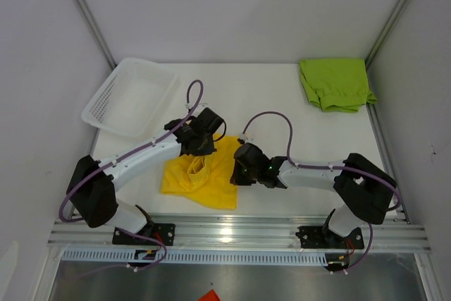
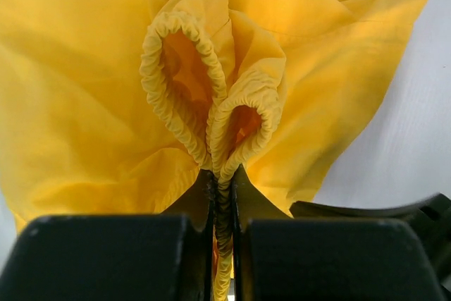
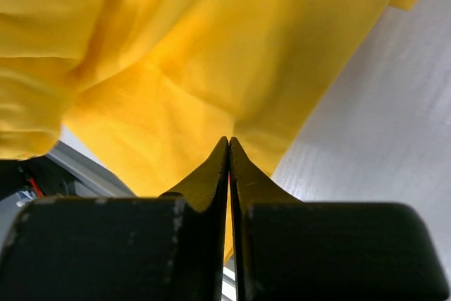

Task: Fold and stack the shorts
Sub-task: Fold the shorts

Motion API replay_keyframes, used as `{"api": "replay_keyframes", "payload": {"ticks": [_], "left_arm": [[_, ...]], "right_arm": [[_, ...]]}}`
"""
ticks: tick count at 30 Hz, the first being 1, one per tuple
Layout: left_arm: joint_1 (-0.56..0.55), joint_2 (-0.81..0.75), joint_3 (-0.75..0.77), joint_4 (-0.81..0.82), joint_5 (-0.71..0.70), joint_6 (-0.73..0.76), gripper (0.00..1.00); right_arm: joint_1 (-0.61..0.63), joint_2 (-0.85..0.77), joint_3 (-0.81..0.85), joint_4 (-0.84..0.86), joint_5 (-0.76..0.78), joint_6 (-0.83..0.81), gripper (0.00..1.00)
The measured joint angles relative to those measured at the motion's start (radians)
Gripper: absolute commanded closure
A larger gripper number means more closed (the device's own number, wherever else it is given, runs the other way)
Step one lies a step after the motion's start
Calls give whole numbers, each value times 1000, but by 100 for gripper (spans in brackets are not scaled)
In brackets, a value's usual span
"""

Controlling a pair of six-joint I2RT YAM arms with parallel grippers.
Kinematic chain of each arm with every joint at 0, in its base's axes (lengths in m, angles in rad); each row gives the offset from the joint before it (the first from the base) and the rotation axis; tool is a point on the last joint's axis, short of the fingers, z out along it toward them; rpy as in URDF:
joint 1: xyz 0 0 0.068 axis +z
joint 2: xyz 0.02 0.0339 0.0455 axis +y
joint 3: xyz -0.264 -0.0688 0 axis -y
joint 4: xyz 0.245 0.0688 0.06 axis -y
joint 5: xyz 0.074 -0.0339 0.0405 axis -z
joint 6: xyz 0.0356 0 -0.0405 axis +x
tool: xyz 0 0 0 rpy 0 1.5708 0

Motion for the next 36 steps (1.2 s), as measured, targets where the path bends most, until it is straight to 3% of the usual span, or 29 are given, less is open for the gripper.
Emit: {"api": "replay_keyframes", "payload": {"ticks": [9, 23, 31, 36], "left_arm": [[0, 14, -35, 88, 51, -32, 100], [-1, 18, -38, 114, 57, -33, 100], [-1, 18, -33, 99, 55, -31, 100], [-2, 10, 45, 4, 20, -20, 100]], "right_arm": [[-94, -154, -61, -16, 35, 1, 99], [-176, -154, -142, -2, 26, -11, 100], [-176, -103, -52, 19, -7, -32, 100], [-178, -29, -17, 59, -32, -39, 100]]}}
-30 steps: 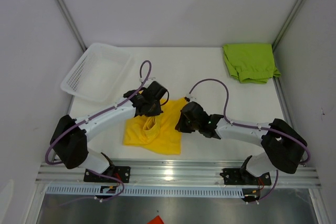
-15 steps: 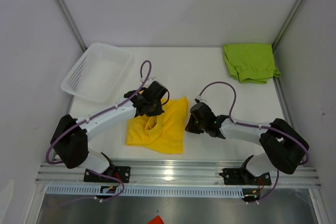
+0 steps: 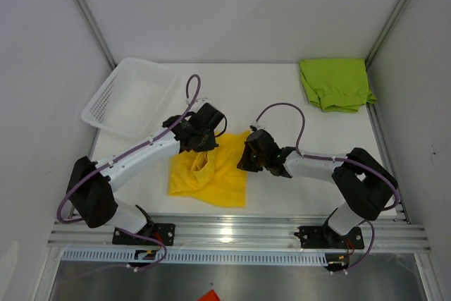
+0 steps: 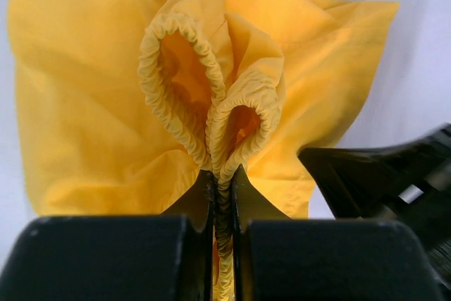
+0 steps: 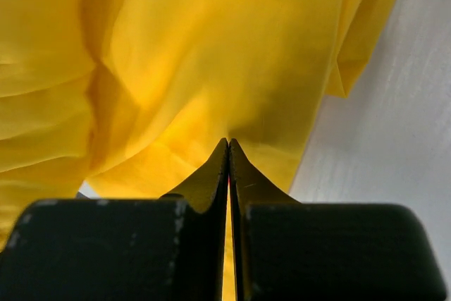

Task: Fold and stack the shorts
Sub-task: Fold the shorts

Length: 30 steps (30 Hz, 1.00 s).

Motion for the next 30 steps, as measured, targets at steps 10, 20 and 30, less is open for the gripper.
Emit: {"api": "replay_keyframes", "payload": {"ticks": [10, 20, 30], "left_arm": [[-14, -70, 146, -127, -44, 43, 100], [-83, -5, 149, -132, -44, 41, 100], [-112, 108, 78, 34, -16, 10, 100]], "right_arm": [[5, 123, 14, 93, -43, 9, 100], [25, 137, 16, 127, -43, 26, 100], [34, 125, 15, 97, -38, 31, 100]]}}
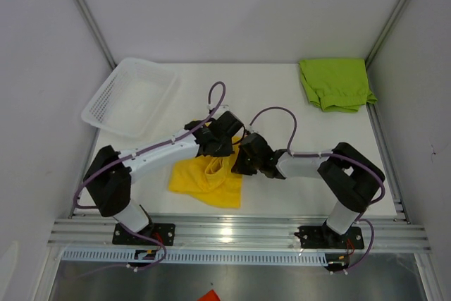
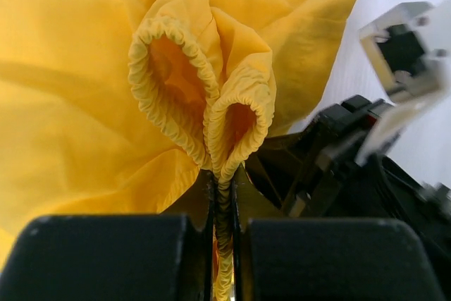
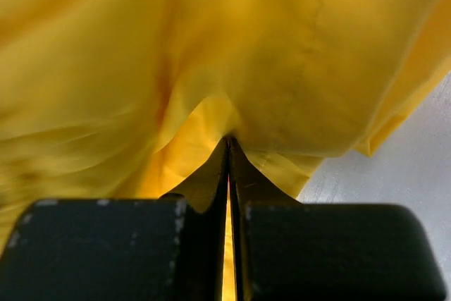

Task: Fold and stack the shorts
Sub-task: Fold the shorts

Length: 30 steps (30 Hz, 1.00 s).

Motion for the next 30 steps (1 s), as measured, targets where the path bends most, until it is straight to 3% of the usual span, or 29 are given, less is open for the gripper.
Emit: {"api": "replay_keyframes", "payload": {"ticks": [3, 6, 9, 10, 13, 19, 23, 30], "left_arm": [[-2, 39, -64, 91, 31, -25, 99], [-3, 58, -111, 153, 55, -48, 86], [-3, 61, -125, 192, 80, -59, 54], [-4, 61, -125, 207, 89, -62, 37], [-6, 55, -125, 237, 127, -73, 17], [-7, -39, -127, 269, 216, -72, 12], [1, -130, -119, 291, 285, -72, 12], [71, -242, -146, 315, 365, -38, 13]], "right_arm": [[0, -7, -10, 1, 0, 10, 99], [-3, -27, -34, 5, 0, 21, 95], [-10, -60, -65, 0, 3, 23, 94], [-12, -72, -74, -9, 5, 22, 94], [-22, -105, -90, -41, 8, 21, 92], [-40, -201, -135, -108, 24, 19, 83], [-45, -287, -158, -173, 51, 11, 59], [-100, -537, -192, -312, 77, -16, 50]]}}
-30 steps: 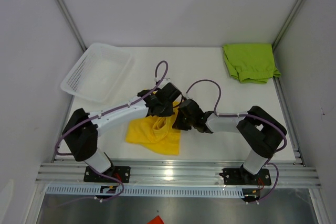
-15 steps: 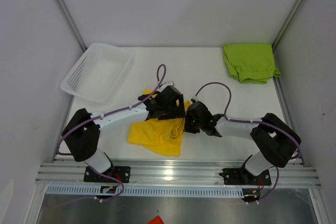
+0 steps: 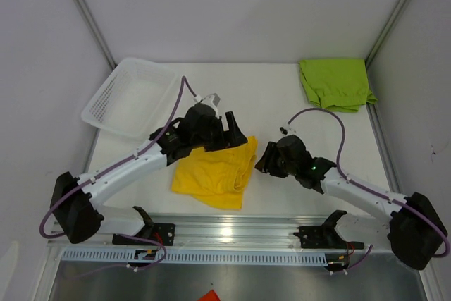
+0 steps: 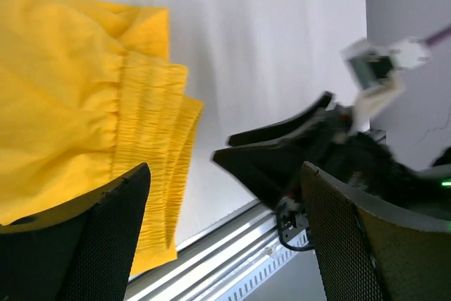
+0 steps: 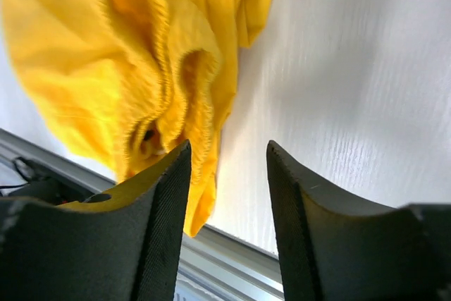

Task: Fold and stack the shorts
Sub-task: Fold the shorts

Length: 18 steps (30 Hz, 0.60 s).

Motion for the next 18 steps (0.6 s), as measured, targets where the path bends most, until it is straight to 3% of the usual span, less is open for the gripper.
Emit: {"api": "replay_keyframes", "payload": {"ticks": [4, 12, 18], "left_arm": [[23, -92, -136, 57, 14, 23, 14], [-30, -122, -384, 183, 63, 82, 15], [-85, -156, -482, 274, 60, 115, 17]], "right_arm": [[-60, -65, 18, -11, -42, -29, 50], [-125, 75, 111, 87, -256, -40, 62], [-132, 146, 197, 182, -325, -21, 68]]}}
